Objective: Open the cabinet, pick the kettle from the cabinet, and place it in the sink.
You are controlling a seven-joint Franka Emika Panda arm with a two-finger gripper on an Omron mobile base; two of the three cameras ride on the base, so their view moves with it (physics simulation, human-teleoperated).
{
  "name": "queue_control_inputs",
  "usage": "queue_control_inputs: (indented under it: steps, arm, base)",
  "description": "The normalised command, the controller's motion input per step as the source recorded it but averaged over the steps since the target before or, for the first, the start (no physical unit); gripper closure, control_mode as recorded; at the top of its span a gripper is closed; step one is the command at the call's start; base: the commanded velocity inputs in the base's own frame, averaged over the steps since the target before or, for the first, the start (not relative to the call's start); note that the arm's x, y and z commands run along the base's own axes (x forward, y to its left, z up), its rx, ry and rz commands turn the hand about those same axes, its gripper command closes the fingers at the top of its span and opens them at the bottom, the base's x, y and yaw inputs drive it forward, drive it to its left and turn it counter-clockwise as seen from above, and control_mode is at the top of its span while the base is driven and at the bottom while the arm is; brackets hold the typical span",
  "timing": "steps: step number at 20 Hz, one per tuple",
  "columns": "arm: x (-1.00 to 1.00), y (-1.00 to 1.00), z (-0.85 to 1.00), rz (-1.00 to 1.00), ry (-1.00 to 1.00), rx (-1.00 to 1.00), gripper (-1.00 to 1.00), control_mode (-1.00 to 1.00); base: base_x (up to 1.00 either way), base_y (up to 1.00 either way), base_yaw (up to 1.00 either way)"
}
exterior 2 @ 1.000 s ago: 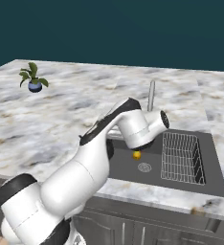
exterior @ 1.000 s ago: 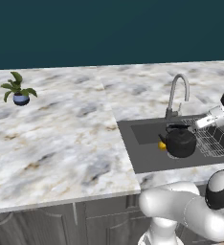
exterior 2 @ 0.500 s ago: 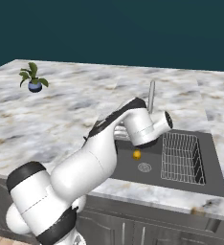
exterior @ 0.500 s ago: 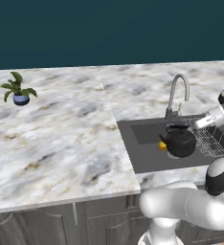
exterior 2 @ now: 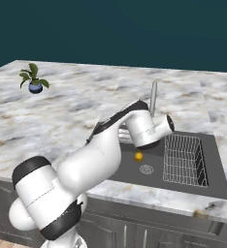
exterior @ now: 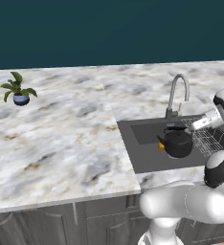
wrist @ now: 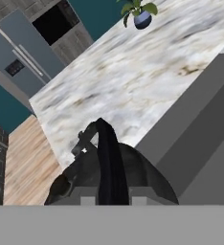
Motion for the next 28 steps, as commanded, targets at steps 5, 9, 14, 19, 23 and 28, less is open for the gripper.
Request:
queue_control_inputs:
  steps: [5,9,14,19,23,28]
  arm:
    - [0.25,0.0,-0.14,0.0,0.0,0.0,1.0,-1.0]
    - [0.28,0.01,-0.17,0.0,0.0,-0.01,1.0,-1.0]
    - [0.28,0.0,-0.23,0.0,0.04,-0.01,1.0,-1.0]
    - [0.19,-0.09,-0.23,0.02,0.04,0.0,1.0,-1.0]
    - [0.14,-0.1,-0.23,0.04,0.01,0.0,1.0,-1.0]
    - [0.11,-0.13,-0.25,0.06,0.0,0.0,1.0,-1.0]
  base:
    - [0.0,0.0,0.0]
    - [0.0,0.0,0.0]
    - [0.0,0.0,0.0]
    - [0.0,0.0,0.0]
    - [0.0,0.0,0.0]
    - [0.0,0.0,0.0]
